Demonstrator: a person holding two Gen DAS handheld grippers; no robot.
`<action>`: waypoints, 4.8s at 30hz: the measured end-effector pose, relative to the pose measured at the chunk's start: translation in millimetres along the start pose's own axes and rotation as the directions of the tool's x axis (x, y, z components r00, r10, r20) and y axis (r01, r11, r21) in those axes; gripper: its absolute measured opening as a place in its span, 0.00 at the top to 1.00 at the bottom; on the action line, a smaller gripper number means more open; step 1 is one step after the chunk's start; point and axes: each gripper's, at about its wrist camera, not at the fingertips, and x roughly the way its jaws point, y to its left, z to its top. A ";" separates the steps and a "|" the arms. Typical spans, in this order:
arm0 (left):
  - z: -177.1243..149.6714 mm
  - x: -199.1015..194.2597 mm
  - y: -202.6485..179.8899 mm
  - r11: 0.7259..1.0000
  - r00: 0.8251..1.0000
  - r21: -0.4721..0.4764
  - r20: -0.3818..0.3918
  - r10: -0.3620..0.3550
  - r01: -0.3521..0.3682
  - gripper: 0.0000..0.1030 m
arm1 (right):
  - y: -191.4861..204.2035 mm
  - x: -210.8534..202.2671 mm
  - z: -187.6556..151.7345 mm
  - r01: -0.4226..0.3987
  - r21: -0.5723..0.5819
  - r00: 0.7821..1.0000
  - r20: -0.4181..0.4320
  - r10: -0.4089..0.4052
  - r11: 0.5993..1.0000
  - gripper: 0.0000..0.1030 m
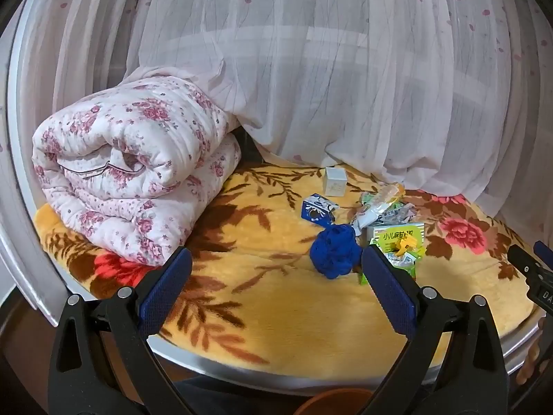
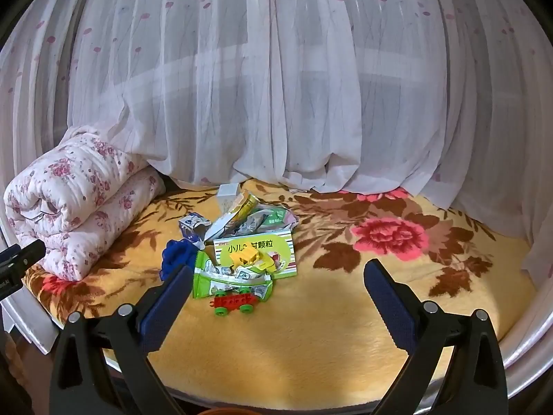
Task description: Collect trash
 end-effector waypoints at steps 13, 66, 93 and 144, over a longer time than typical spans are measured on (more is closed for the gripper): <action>-0.2 -0.7 -3.6 1.000 1.000 0.007 -0.002 0.004 -0.004 0.07 | 0.3 -0.8 0.9 0.001 -0.002 1.000 -0.002 -0.001 1.000 0.05; -5.9 1.9 -24.4 0.999 1.000 0.034 -0.021 -0.010 0.011 0.07 | -0.6 0.6 -1.7 -0.007 0.003 1.000 -0.013 0.007 1.000 0.05; -47.2 79.8 8.5 1.000 0.972 0.009 -0.233 0.027 -0.025 0.07 | 51.6 154.0 -58.6 -0.110 -0.072 0.950 -0.302 0.084 0.991 0.05; -7.5 274.9 -54.3 0.917 0.820 -0.196 -0.410 -0.399 0.348 0.44 | -19.8 92.5 -42.8 -0.154 0.041 0.964 -0.213 0.159 0.987 0.27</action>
